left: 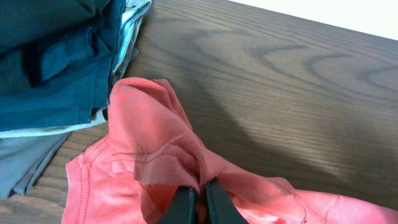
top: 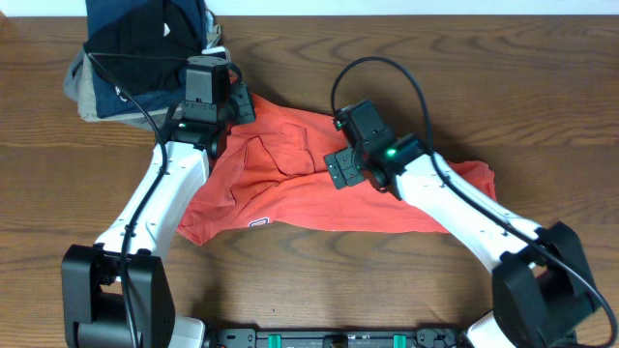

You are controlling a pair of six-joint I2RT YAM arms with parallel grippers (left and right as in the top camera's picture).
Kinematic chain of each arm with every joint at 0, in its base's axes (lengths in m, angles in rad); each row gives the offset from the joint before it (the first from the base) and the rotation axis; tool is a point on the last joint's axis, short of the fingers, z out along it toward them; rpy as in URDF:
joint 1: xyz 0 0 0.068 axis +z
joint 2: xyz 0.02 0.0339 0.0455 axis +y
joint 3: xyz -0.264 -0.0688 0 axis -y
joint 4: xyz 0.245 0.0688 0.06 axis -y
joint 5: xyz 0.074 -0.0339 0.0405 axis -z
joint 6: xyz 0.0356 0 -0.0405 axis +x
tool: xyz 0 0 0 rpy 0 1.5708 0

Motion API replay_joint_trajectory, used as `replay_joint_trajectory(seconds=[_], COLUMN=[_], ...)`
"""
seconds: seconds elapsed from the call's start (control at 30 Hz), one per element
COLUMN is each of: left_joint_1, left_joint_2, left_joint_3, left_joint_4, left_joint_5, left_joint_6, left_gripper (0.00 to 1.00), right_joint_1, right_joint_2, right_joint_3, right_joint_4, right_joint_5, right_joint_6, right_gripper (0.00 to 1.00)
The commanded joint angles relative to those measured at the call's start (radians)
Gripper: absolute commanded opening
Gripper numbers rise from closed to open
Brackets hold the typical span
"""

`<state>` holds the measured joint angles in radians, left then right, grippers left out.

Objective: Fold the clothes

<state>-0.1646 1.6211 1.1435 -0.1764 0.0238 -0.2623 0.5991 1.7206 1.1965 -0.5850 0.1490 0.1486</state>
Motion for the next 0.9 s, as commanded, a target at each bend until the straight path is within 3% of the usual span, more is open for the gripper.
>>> replay_joint_trajectory(seconds=[0.0, 0.13, 0.53, 0.73, 0.87], left_joint_1=[0.002, 0.002, 0.002, 0.002, 0.002], left_joint_2=[-0.011, -0.011, -0.011, -0.011, -0.011], left_joint_3=[0.009, 0.009, 0.009, 0.009, 0.009], left_joint_4=[-0.002, -0.011, -0.026, -0.029, -0.029], left_joint_5=[-0.005, -0.005, -0.005, -0.005, -0.004], left_joint_6=[-0.006, -0.005, -0.006, -0.006, -0.006], left_gripper=[0.06, 0.06, 0.06, 0.06, 0.06], right_joint_1=[0.01, 0.009, -0.047, -0.104, -0.141], right_joint_2=[0.076, 0.151, 0.18, 0.18, 0.18], right_joint_3=[0.013, 0.013, 0.013, 0.013, 0.013], right_joint_4=[0.013, 0.05, 0.118, 0.11, 0.108], right_joint_5=[0.116, 0.218, 0.239, 0.228, 0.228], right_joint_6=[-0.061, -0.013, 0.024, 0.034, 0.044], right_gripper=[0.96, 0.98, 0.92, 0.87, 0.76])
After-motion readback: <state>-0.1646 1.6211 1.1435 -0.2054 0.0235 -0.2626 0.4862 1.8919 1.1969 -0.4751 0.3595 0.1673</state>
